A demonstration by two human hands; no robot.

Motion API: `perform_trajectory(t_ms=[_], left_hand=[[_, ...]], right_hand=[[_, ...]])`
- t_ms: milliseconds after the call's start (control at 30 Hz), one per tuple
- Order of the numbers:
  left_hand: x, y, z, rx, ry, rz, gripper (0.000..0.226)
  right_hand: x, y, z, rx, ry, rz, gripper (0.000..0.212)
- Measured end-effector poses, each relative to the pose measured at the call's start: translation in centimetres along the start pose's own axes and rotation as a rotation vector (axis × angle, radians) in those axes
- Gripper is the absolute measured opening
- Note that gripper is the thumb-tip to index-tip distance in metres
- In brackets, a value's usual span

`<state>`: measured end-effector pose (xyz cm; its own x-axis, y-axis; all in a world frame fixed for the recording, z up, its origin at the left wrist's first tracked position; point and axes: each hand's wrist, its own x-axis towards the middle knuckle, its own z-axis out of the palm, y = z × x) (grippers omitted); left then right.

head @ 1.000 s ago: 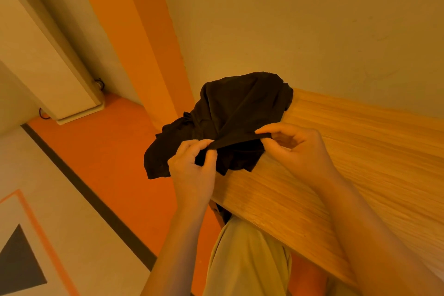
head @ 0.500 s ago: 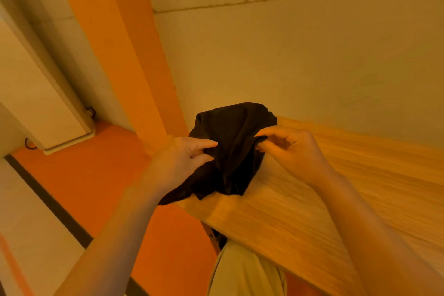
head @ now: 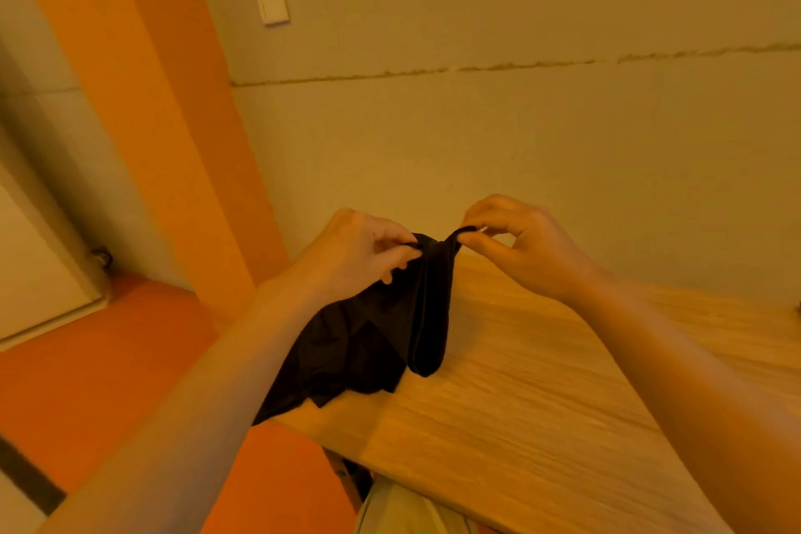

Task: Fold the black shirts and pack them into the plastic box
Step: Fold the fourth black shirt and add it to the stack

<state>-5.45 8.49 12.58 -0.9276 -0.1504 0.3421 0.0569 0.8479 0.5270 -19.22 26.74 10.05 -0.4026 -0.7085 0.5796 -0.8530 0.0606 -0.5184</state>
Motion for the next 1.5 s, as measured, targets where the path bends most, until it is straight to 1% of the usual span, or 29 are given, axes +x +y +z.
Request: perform_trajectory(t_ms=[67, 167, 233, 333, 400, 500, 600, 733, 833, 933, 1133, 1233, 1367, 1500], left_hand=[[1.2, 0.6, 0.2, 0.031, 0.048, 0.036, 0.01], [3.6, 1.5, 0.4, 0.08, 0.115, 0.06, 0.003], [5.6, 2.3, 0.4, 0.069, 0.125, 0.049, 0.002], [9.2, 4.4, 0.5, 0.019, 0.116, 0.024, 0.012], [11.9, 6.0, 0.5, -0.008, 0.128, 0.018, 0.013], [16.3, 8.1, 0.9, -0.08, 0.155, -0.009, 0.011], [20.5, 9.7, 1.7, -0.175, 0.156, -0.057, 0.013], [25.5, 11.3, 3.2, -0.411, 0.169, -0.122, 0.019], [28.8, 12.0, 4.0, -0.561, 0.219, -0.153, 0.018], [31.6, 12.0, 3.9, -0.64, 0.286, -0.157, 0.015], [35.3, 10.1, 1.8, -0.694, 0.475, -0.173, 0.007], [36.3, 8.8, 1.1, -0.707, 0.534, -0.202, 0.009], [36.8, 7.5, 0.8, -0.737, 0.548, -0.244, 0.018], [36.5, 7.0, 1.2, -0.727, 0.492, -0.252, 0.024]], right_hand=[[0.2, 0.0, -1.1, 0.005, 0.01, 0.005, 0.015], [0.9, 0.0, -3.1, 0.091, 0.005, 0.113, 0.017], [1.6, 0.3, -4.6, 0.129, 0.014, 0.157, 0.016], [2.9, 0.9, -7.4, 0.108, 0.05, 0.181, 0.012], [3.7, 1.5, -9.5, 0.083, 0.074, 0.213, 0.008], [4.9, 2.9, -12.9, 0.056, 0.117, 0.281, 0.004], [5.9, 5.2, -16.5, -0.015, 0.17, 0.369, 0.008], [6.8, 8.8, -21.3, -0.132, 0.222, 0.452, 0.012], [7.2, 11.2, -24.6, -0.123, 0.29, 0.526, 0.013], [7.2, 13.1, -27.9, -0.057, 0.394, 0.597, 0.013], [5.4, 15.8, -33.6, -0.062, 0.617, 0.657, 0.013], [4.3, 16.8, -35.7, -0.076, 0.673, 0.686, 0.015], [3.3, 17.1, -38.0, -0.069, 0.755, 0.705, 0.018], [2.8, 16.3, -38.8, -0.074, 0.784, 0.697, 0.012]])
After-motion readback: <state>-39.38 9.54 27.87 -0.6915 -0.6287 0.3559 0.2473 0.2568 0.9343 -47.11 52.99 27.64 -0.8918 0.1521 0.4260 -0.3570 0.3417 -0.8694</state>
